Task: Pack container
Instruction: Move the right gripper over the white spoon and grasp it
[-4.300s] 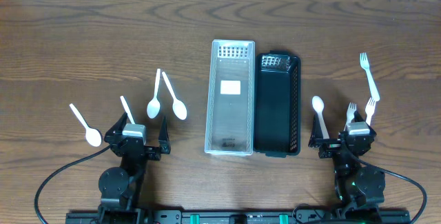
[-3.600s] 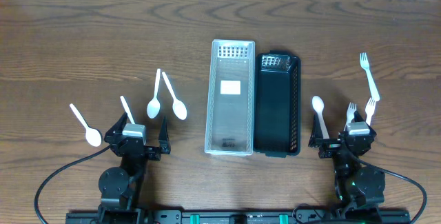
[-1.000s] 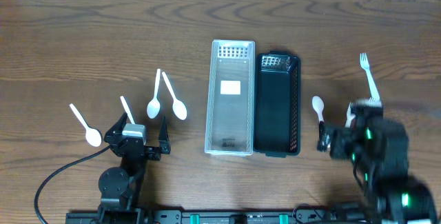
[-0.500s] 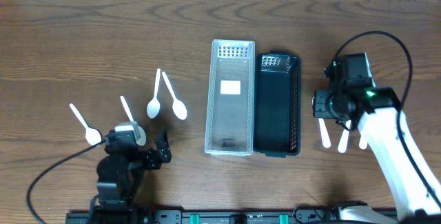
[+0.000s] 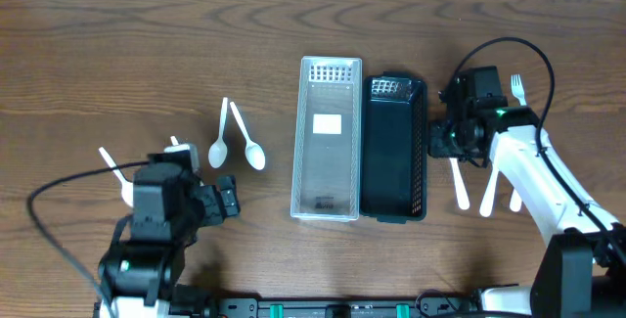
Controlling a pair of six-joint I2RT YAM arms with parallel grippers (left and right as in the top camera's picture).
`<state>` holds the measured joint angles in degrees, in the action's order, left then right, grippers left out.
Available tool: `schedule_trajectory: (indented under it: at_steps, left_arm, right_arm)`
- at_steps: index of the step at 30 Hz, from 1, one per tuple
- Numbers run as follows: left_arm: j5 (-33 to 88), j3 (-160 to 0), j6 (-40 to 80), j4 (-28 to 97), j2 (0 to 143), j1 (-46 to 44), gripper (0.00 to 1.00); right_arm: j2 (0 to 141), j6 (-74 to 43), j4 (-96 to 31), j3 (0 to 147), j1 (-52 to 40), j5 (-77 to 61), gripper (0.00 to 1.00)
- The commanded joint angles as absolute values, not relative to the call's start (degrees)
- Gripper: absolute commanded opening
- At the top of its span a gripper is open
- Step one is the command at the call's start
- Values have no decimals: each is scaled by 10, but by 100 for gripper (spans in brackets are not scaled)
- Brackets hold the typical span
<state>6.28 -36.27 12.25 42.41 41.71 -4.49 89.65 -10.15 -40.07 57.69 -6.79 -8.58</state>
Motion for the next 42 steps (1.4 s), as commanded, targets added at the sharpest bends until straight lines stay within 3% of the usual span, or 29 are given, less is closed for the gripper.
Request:
schedule_trajectory:
  at_steps: [1,8,12,17,18,19,27,42]
  left_arm:
    - [69,-374,130,428,447,-42,98]
    - [69,-374,130,427,463,-42,98]
    - [69,-374,130,424,463,-42,98]
    - [69,-374,130,424,463,-42,98]
    - [69,-374,130,424,462,-42,98]
    - [69,-374,130,424,462,-42,98]
    - [72,-374,130,427,462,-42,98]
    - [71,-374,130,428,462,-42,98]
  right_arm:
    - [903,-82,-378,586,-72,-134,26]
    - [903,-67,-331,586,-72,-168,30]
    - [902,-112,-341,586,-65,-77,33]
    - [872,-150,-413,613,-34,56,54]
    - [864,-150,-432,625,-23,68,65]
    - [858,-150,-452,637,-14,74,69]
    - [845,-151,-585,674,49,70,79]
    - [910,-123,-454,585,44,8,85]
